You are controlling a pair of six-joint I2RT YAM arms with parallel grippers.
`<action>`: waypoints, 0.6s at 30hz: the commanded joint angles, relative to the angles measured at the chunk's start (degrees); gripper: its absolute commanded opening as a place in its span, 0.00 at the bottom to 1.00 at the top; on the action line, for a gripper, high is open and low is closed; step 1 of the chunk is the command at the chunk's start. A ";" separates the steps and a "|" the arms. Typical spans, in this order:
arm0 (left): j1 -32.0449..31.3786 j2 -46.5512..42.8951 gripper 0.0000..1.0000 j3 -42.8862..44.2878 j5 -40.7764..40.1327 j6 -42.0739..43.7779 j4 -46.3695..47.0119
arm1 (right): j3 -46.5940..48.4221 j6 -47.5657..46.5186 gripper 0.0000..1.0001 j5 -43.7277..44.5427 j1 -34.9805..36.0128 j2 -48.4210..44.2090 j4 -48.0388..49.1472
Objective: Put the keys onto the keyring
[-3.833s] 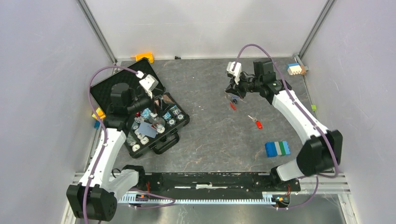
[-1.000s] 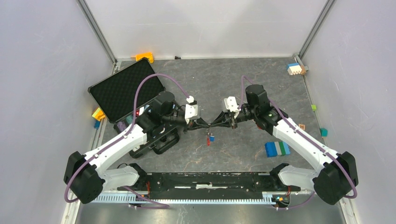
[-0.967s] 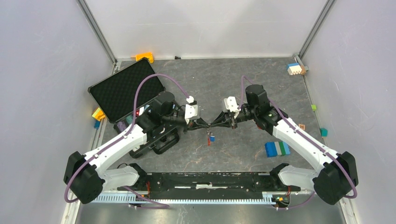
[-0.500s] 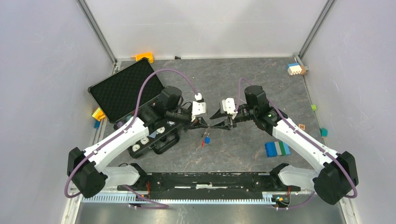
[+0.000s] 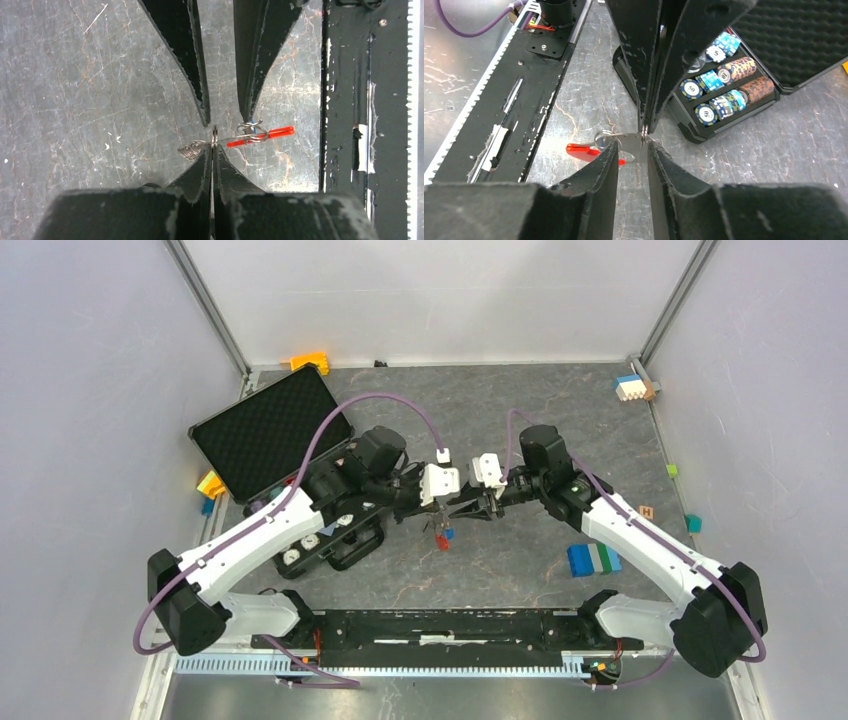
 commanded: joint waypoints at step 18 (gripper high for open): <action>-2.87 0.40 0.02 3.18 -2.38 1.94 -0.52 | 0.57 4.51 0.24 1.71 1.40 1.80 5.54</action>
